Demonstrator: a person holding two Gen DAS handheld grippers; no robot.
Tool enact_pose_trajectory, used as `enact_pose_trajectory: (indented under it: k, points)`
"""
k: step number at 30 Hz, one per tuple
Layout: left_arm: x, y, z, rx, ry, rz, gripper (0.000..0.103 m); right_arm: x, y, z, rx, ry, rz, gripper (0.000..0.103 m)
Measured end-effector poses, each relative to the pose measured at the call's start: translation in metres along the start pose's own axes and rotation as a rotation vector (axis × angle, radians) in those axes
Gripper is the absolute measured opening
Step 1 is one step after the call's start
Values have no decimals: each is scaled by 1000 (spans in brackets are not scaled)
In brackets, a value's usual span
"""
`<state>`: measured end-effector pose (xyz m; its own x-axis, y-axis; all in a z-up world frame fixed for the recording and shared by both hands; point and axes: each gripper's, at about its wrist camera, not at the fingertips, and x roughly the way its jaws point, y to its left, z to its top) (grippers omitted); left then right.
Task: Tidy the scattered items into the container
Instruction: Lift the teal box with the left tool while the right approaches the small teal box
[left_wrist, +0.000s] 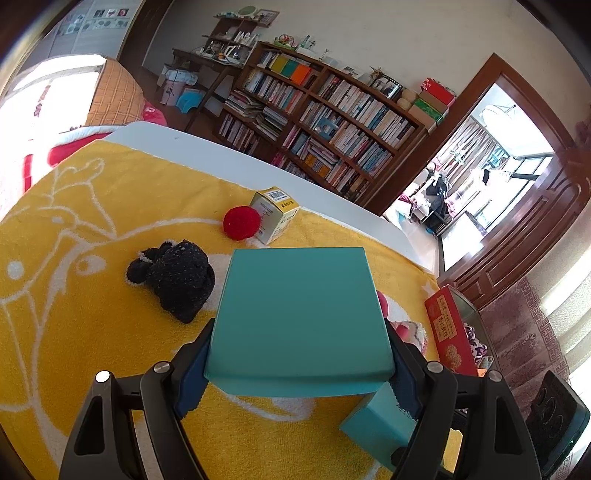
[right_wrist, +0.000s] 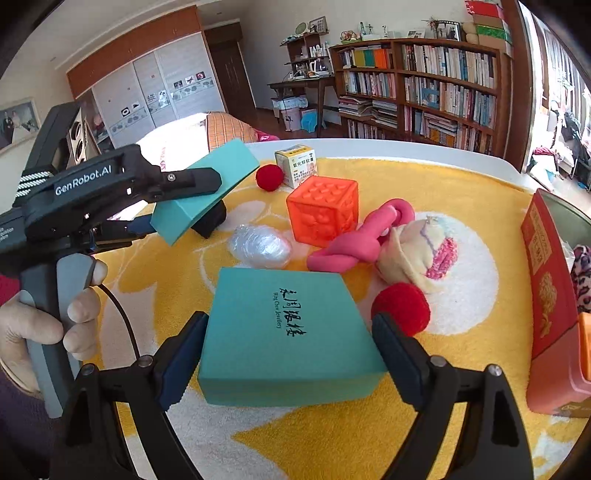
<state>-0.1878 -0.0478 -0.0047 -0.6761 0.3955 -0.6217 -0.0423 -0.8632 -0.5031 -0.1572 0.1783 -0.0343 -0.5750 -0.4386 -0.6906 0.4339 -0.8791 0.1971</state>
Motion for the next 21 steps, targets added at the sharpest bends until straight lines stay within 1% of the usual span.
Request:
enact_pose_trajectory:
  k: [1, 2, 3, 5, 6, 7, 8, 9, 10, 14, 16, 19, 21]
  points:
    - [0, -1, 0, 3, 0, 3, 82, -7, -2, 1, 11, -15, 25, 47]
    - [0, -1, -1, 6, -1, 5, 82, -11, -4, 3, 31, -13, 47, 44]
    - [1, -2, -1, 8, -1, 8, 82, -16, -7, 4, 51, -23, 41, 42]
    - [2, -3, -2, 12, 2, 11, 82, -18, -10, 3, 48, -24, 44, 42]
    - [3, -4, -2, 15, 4, 13, 82, -17, -11, 2, 45, -13, 56, 44]
    - [3, -5, -4, 19, 6, 14, 82, -17, -14, -1, 57, -21, 60, 48]
    - [3, -6, -4, 23, 6, 15, 82, -16, -17, -3, 78, -17, 50, 63]
    - [4, -7, -5, 26, 6, 15, 82, -14, -20, -6, 97, 3, 40, 80]
    - [4, -8, -5, 29, 7, 14, 82, -11, -24, -8, 113, 17, 39, 85]
    - [7, -9, -6, 34, 17, 12, 82, -9, -41, -16, 193, 48, 46, 86]
    - [8, -9, -6, 30, 25, 8, 82, -7, -46, -18, 211, 59, 49, 86]
    - [7, -9, -6, 30, 21, 4, 82, -7, -43, -17, 205, 61, 66, 86]
    - [5, -9, -5, 27, 17, -1, 82, -6, -35, -15, 176, 65, 72, 86]
